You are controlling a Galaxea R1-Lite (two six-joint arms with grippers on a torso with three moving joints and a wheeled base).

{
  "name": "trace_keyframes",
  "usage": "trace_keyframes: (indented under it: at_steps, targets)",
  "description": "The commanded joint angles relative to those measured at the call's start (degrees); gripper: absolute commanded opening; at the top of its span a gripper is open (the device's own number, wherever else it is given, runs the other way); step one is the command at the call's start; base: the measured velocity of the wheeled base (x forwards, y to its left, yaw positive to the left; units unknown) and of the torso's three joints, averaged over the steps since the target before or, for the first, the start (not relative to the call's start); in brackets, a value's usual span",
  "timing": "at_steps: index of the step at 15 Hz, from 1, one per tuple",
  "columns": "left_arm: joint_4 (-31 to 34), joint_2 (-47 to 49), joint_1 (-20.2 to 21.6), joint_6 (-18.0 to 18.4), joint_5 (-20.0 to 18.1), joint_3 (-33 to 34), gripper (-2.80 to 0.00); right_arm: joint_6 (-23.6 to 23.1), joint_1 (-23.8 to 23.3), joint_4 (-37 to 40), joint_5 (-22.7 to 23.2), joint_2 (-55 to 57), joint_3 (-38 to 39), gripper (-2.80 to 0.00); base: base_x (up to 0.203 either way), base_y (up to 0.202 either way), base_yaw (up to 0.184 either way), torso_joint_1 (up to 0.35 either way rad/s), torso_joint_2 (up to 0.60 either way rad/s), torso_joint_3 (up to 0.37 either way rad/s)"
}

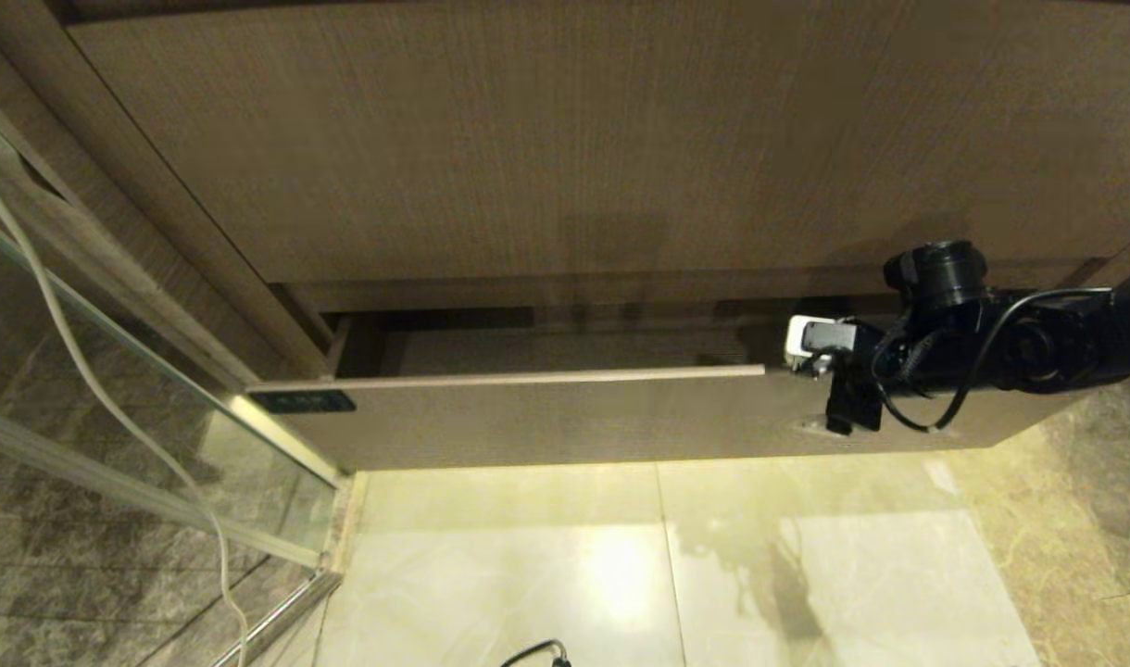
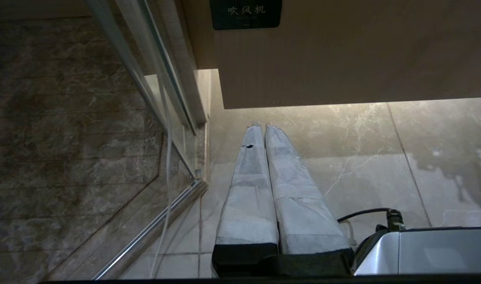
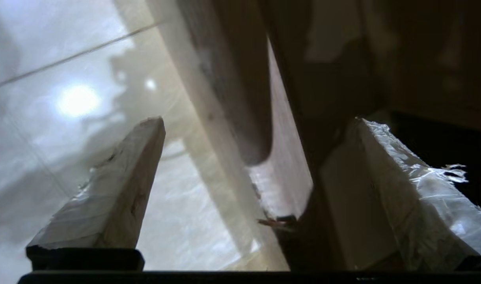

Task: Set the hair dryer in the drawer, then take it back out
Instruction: Pull open the drawer

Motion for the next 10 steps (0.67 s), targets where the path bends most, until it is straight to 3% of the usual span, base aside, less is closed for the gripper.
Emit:
trace_keyframes:
  at_steps: [1, 5, 8, 10]
  targets:
    - [0.0, 0.1, 0.0, 0.0, 0.0, 0.0, -2.8, 0.1, 0.1, 0.1, -0.5, -1.6, 0.0, 0.0, 0.0, 0.0, 0.0, 0.0, 0.0, 0.0]
    - [0.0, 0.1, 0.0, 0.0, 0.0, 0.1, -2.8, 0.1, 0.1, 3.8, -0.6, -7.2, 2.0, 0.0, 0.0, 0.0, 0.0, 0.0, 0.0, 0.0]
    - [0.0, 0.1, 0.0, 0.0, 0.0, 0.1, -2.8, 0.6, 0.1, 10.7, -0.6, -14.1, 2.6, 0.0, 0.0, 0.0, 0.0, 0.0, 0.0, 0.0]
    - [0.0, 0.1, 0.0, 0.0, 0.0, 0.1, -2.8, 4.0, 0.0, 14.5, -0.7, -18.4, 2.5, 0.0, 0.0, 0.0, 0.0, 0.0, 0.0, 0.0]
